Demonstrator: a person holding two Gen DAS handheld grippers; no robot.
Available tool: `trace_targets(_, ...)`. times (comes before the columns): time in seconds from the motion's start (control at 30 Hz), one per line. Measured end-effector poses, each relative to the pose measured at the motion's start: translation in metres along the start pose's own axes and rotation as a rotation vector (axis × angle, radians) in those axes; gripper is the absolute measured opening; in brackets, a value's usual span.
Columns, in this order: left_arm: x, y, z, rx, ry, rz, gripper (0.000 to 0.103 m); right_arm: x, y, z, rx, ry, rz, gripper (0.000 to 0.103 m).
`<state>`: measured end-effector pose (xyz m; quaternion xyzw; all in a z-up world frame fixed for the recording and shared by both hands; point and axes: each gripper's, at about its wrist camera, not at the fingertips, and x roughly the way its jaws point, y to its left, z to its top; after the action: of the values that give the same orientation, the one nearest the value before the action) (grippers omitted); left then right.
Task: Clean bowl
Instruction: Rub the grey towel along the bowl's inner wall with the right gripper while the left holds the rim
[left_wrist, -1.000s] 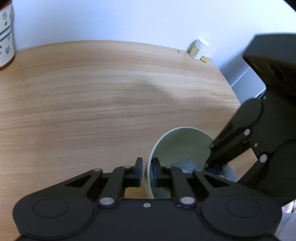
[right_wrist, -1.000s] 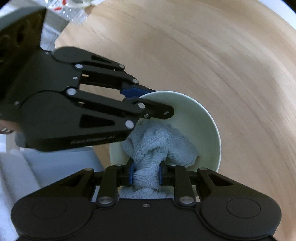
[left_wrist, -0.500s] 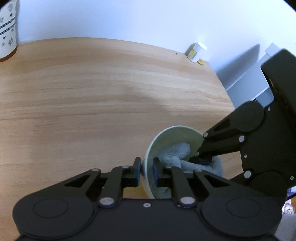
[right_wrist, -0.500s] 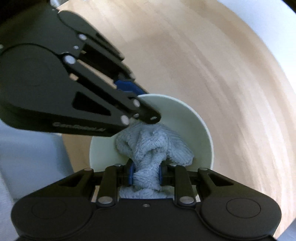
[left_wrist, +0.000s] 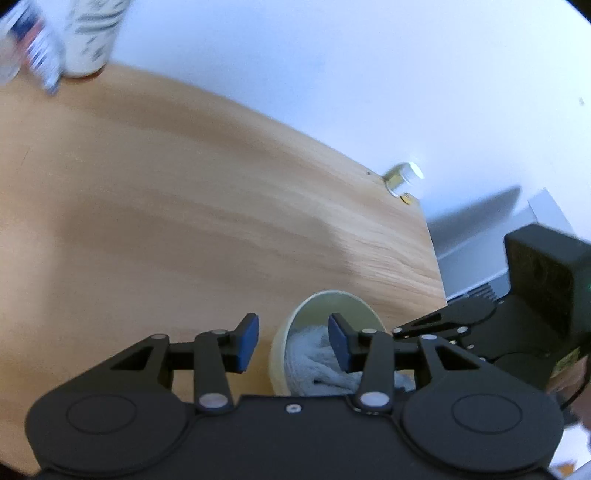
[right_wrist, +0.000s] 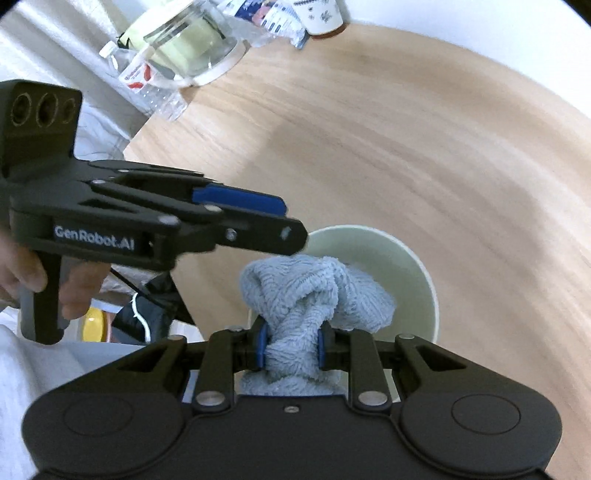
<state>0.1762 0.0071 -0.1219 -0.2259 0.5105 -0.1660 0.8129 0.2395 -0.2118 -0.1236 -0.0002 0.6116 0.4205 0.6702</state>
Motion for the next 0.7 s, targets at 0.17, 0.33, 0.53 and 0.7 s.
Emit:
trace_targets(0.17, 0.008, 0.006, -0.009, -0.057, 0.020, 0.024, 0.006, 0.009, 0.004, -0.006, -0.004, 0.024, 0.053, 0.027)
trace_targets(0.33, 0.008, 0.008, -0.010, -0.057, 0.010, 0.031, 0.007, 0.022, 0.021, 0.008, -0.053, 0.071, 0.032, 0.027)
trace_targets(0.53, 0.010, 0.006, -0.009, -0.063, 0.012, 0.035, 0.007, 0.038, 0.045, 0.019, -0.181, 0.094, -0.092, 0.034)
trace_targets(0.7, 0.009, 0.007, -0.007, -0.073, 0.009, 0.022, 0.007, 0.020, 0.061, 0.012, -0.318, 0.076, -0.157, 0.061)
